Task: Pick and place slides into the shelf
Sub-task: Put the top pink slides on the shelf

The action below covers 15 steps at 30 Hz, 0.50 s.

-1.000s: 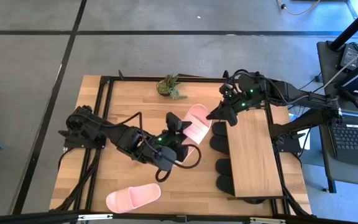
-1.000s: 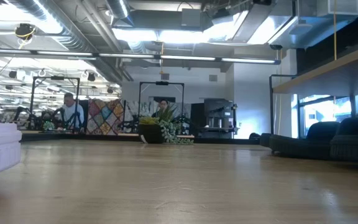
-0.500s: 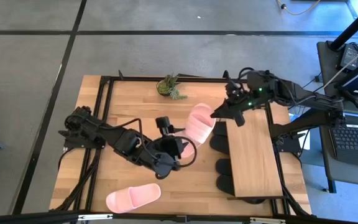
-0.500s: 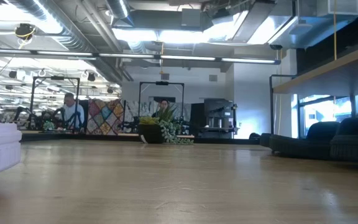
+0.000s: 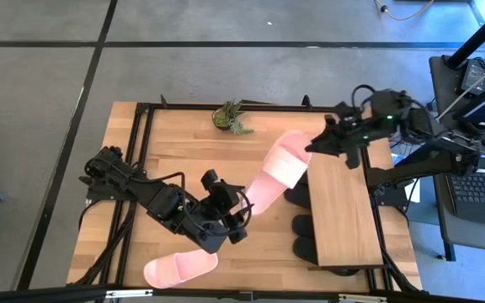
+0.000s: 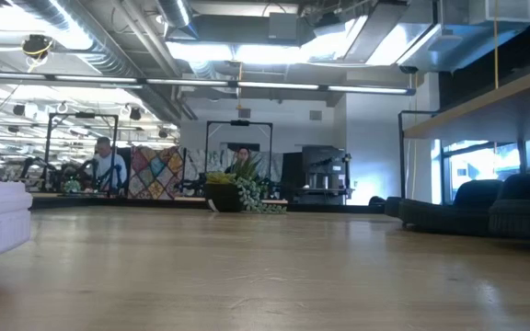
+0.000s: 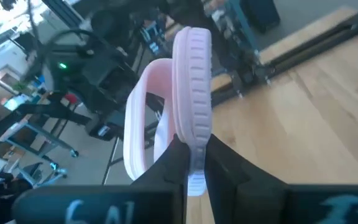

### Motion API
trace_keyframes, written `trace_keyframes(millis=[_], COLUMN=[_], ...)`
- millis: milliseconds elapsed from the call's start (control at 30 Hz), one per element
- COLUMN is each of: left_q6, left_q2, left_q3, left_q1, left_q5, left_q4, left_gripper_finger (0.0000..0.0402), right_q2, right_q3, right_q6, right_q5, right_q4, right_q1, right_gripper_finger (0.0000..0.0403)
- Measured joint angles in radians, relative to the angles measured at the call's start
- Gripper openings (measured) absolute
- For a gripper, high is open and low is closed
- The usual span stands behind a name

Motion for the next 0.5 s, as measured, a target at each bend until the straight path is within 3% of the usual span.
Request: trace_keyframes(millis=[233,500], left_q6=[-0.123,-0.015], left_q2=[0.0,0.0], left_q3=[0.0,0.0], left_q1=[0.033,0.15], left_q5=[-0.003,0.234], left_q4=[0.022,0.183], left_gripper_finger=[0.0232,0.0204], right_q2=[-0.074,-0.087], right_q3=[0.0,0.0], right_q6=[-0.019,-0.023], right_q5=[0.027,0.027], right_q4=[0.0,-0.017], right_q1=[0.0,0.0], right_gripper_finger=[0.0038,0.0038])
